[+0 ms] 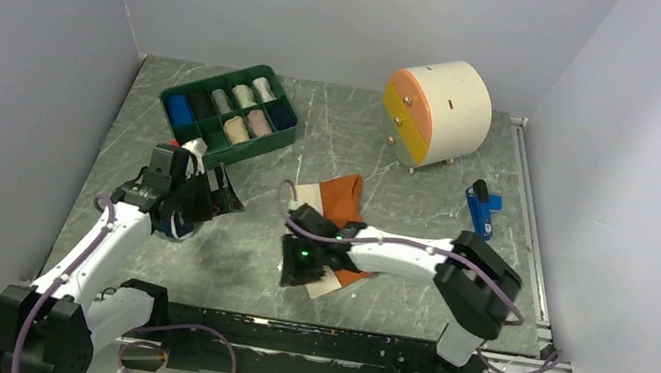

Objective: Roll the underwear
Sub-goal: Flatten out the underwear at the center of the board.

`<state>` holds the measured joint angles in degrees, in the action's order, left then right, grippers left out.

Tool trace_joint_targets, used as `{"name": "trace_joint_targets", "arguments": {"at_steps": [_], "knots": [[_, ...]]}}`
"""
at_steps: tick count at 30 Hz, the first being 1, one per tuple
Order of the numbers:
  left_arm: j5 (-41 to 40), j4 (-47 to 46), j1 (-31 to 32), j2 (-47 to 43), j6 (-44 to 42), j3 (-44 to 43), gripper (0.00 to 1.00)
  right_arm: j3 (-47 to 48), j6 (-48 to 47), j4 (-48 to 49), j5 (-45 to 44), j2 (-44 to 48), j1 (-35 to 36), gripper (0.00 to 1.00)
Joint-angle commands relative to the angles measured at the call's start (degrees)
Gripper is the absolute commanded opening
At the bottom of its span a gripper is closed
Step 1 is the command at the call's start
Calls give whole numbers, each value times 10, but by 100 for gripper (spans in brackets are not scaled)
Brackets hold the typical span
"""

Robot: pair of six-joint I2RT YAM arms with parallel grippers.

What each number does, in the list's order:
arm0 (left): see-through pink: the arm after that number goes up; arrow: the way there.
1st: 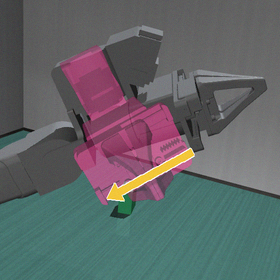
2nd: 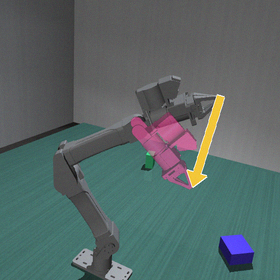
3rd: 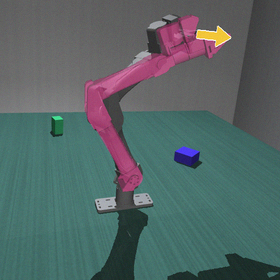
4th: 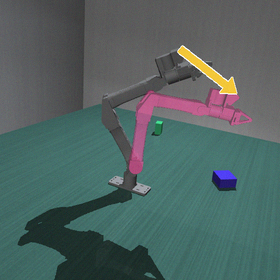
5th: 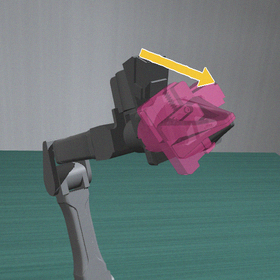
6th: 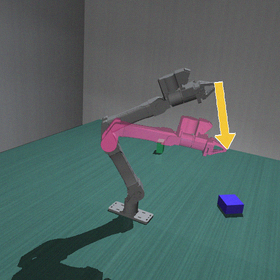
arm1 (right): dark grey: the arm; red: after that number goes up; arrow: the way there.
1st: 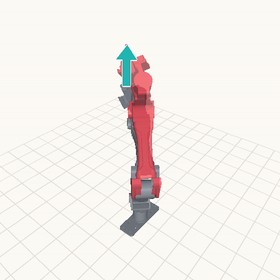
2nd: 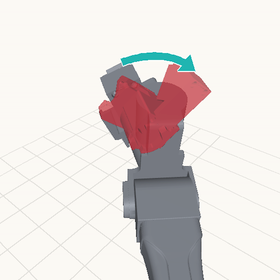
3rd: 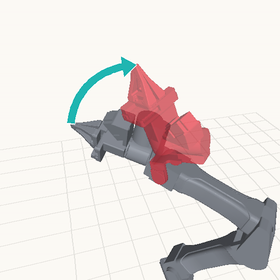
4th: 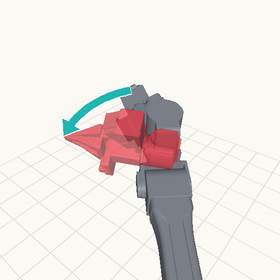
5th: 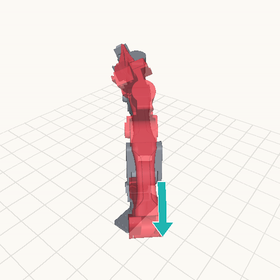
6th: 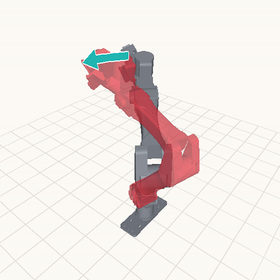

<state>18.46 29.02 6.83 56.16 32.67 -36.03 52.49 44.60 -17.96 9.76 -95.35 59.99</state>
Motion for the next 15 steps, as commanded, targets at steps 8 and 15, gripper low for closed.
{"name": "trace_joint_targets", "arguments": {"at_steps": [8, 15], "knots": [[-62, 37, 0, -34, 2, -53, 91, 71, -23, -128, -175, 31, 49, 47], [-44, 32, 0, -33, -1, -46, 91, 32, -57, -148, -177, 34, 50, 52]]}}
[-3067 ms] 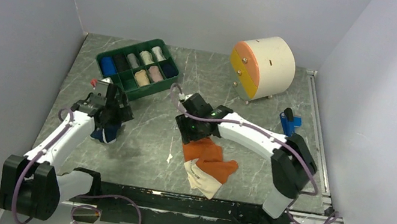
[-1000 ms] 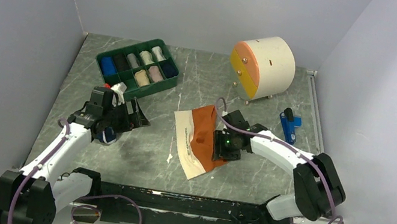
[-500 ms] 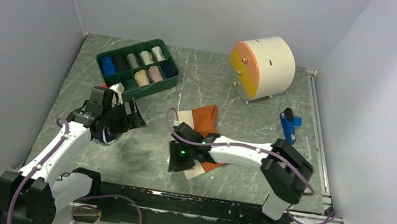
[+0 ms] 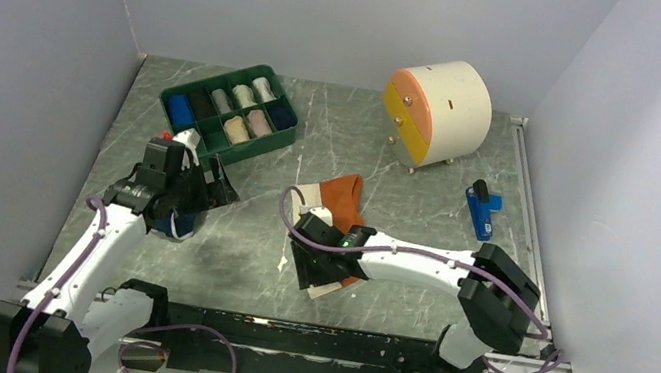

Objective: Roll the underwear
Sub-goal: Flatten out the underwear at the center of the board.

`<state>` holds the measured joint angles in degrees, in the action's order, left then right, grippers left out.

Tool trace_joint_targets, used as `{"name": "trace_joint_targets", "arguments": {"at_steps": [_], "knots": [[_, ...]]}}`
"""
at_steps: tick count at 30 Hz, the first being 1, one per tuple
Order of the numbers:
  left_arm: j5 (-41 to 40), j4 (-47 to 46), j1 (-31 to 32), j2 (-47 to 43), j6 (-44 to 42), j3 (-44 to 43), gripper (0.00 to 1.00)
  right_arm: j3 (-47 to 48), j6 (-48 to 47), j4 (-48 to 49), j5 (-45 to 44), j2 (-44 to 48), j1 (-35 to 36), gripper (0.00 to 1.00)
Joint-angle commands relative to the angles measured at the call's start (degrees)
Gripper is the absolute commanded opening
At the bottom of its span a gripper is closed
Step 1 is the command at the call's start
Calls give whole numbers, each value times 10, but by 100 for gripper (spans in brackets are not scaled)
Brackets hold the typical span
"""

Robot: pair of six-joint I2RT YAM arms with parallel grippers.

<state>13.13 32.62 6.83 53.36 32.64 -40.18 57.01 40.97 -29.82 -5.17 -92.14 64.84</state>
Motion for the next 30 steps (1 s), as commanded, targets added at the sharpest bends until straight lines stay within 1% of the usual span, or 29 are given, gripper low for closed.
{"name": "trace_joint_targets", "arguments": {"at_steps": [1, 3, 4, 10, 12, 15, 17, 19, 20, 21, 23, 25, 27, 28, 30], "knots": [[10, -4, 0, -5, -1, -5, 91, -15, -20, -31, -31, -5, 1, 52], [10, -1, 0, -7, -1, -5, 91, -17, -26, -25, -27, -21, 2, 52], [10, 0, 0, -8, -1, -5, 91, -15, -27, -23, -23, -30, 3, 50], [-16, 17, 0, -19, 0, -11, 91, 24, -25, 5, 1, -99, 32, 31], [-30, 27, 0, -23, 4, -15, 91, 48, -17, 28, 21, -123, 37, 20], [-64, 50, 0, -35, 21, -27, 91, 109, -12, 81, 72, -160, 38, 13], [-95, 69, 0, -44, 32, -38, 92, 180, -10, 89, 79, -194, 37, 13], [-110, 82, 0, -53, 39, -48, 92, 267, -13, 81, 81, -238, 31, 15], [-117, 88, -1, -59, 43, -52, 92, 305, -17, 80, 99, -254, 25, 17], [-123, 94, 0, -62, 46, -55, 92, 341, -21, 74, 114, -267, 18, 22], [-130, 112, -1, -69, 49, -61, 93, 389, -29, 51, 114, -271, -3, 29], [-149, 124, -1, -76, 51, -66, 94, 376, -36, 56, 122, -240, -32, 37], [-147, 122, 0, -85, 52, -59, 95, 327, -43, 78, 133, -189, -63, 48], [-139, 118, 0, -88, 55, -53, 96, 286, -50, 94, 141, -162, -88, 53], [-120, 103, 0, -88, 60, -37, 96, 255, -72, 103, 165, -128, -127, 58]]}}
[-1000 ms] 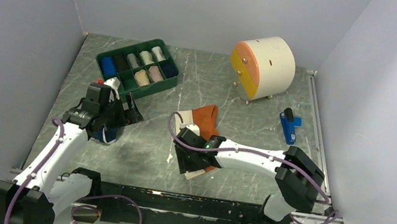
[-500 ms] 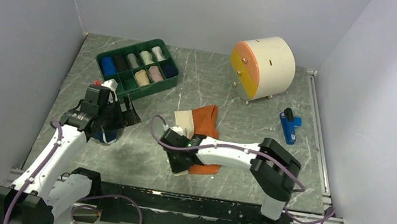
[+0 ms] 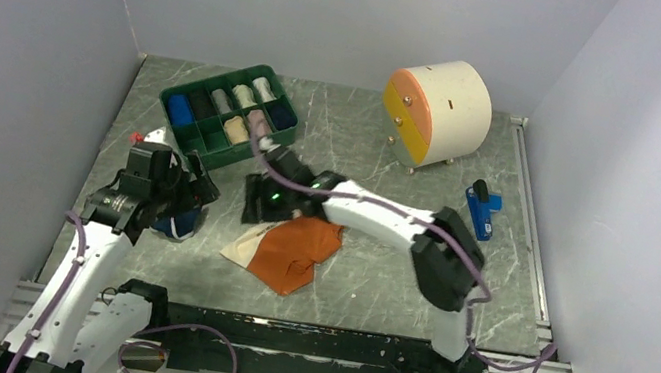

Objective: Roll the underwear
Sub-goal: Flatten out the underwear at the center of the board.

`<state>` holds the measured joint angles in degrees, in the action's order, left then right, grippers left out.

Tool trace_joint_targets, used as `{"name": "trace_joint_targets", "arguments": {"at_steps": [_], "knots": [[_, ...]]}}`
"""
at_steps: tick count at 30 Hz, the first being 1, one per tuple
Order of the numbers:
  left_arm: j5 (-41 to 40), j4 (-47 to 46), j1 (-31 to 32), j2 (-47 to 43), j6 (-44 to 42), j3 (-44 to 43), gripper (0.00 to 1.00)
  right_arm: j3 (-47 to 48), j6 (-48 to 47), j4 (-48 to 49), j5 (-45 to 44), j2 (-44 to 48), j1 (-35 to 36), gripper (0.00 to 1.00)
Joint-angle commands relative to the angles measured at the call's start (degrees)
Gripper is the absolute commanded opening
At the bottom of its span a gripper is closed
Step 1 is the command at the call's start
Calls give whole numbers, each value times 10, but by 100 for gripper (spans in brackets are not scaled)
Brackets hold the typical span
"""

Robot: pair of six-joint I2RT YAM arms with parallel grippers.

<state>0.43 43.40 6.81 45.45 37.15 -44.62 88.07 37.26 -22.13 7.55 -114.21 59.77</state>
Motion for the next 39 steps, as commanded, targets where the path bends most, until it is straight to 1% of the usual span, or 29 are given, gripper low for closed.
{"name": "trace_joint_targets", "arguments": {"at_steps": [1, 3, 5, 7, 10, 13, 17, 21, 26, 29, 31, 32, 35, 37, 39], "knots": [[23, -14, 0, -7, 17, 18, 95, -60, -56, 20, 40, 101, -93, 59], [55, -31, 0, 2, 17, 35, 94, -47, -99, -12, 24, 101, -121, 62], [87, -42, 0, 15, 17, 51, 93, -10, -153, -64, -11, 74, -139, 62], [121, -59, 0, 24, 27, 72, 91, 36, -206, -102, -48, 34, -149, 62], [157, -79, 0, 24, 49, 114, 88, 101, -275, -150, -74, -27, -152, 62], [153, -67, 4, 10, 63, 132, 88, 141, -325, -157, -96, -69, -152, 62], [146, -64, 18, -13, 88, 157, 85, 187, -367, -162, -123, -114, -153, 63], [133, -61, 31, -15, 98, 175, 85, 220, -406, -167, -120, -153, -154, 63], [117, -62, 46, -8, 100, 180, 84, 240, -439, -177, -118, -189, -157, 63], [114, -67, 53, -3, 98, 181, 84, 244, -458, -186, -99, -204, -164, 63], [113, -67, 58, 1, 98, 180, 84, 247, -465, -196, -81, -211, -171, 61], [111, -67, 61, 3, 99, 179, 83, 247, -467, -201, -59, -215, -176, 60], [105, -67, 71, 6, 103, 181, 83, 239, -458, -207, -34, -223, -188, 50], [101, -71, 77, 7, 108, 185, 83, 227, -450, -211, -34, -223, -188, 43], [98, -77, 82, 11, 113, 188, 82, 194, -442, -197, -25, -211, -187, 40]]}}
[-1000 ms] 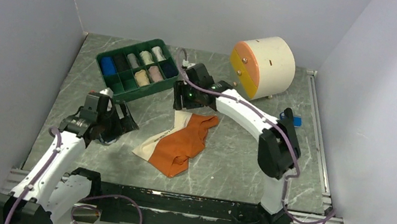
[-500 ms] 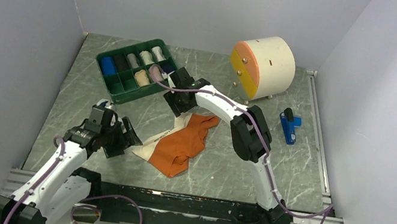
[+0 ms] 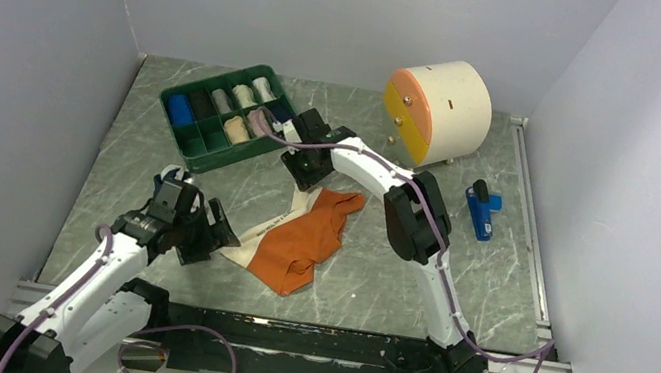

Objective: Roll the underwear
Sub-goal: Flatten out the underwear at the center of the board.

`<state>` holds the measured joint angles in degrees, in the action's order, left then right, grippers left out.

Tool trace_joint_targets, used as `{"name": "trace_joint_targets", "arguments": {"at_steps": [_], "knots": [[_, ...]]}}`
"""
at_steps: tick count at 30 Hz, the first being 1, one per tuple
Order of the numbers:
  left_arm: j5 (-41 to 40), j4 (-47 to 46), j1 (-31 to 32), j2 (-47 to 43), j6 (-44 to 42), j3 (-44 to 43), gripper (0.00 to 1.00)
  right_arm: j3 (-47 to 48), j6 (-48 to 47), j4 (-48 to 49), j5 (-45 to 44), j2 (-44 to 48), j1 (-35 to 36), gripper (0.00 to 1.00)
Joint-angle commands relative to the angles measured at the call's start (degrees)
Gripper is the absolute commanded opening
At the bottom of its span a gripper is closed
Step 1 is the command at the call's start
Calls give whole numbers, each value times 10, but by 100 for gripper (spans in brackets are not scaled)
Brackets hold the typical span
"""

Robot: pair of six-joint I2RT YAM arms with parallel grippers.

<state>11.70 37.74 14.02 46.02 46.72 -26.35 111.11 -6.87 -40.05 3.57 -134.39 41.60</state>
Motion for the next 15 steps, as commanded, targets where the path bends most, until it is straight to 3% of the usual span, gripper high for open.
{"name": "trace_joint_targets", "arguments": {"at_steps": [1, 6, 8, 15], "knots": [[-16, -22, 14, 9, 19, 6, 82, -58, 5, -5, 22, 0, -5, 37], [-29, -36, 36, 29, 29, 7, 81, -104, 37, 48, 2, 29, -7, 16], [-35, -46, 46, 39, 33, 7, 81, -97, 59, 58, -23, 39, -10, 2], [-74, -73, 65, 97, 31, -8, 78, -134, 144, 124, -39, 126, -36, 0]]}}
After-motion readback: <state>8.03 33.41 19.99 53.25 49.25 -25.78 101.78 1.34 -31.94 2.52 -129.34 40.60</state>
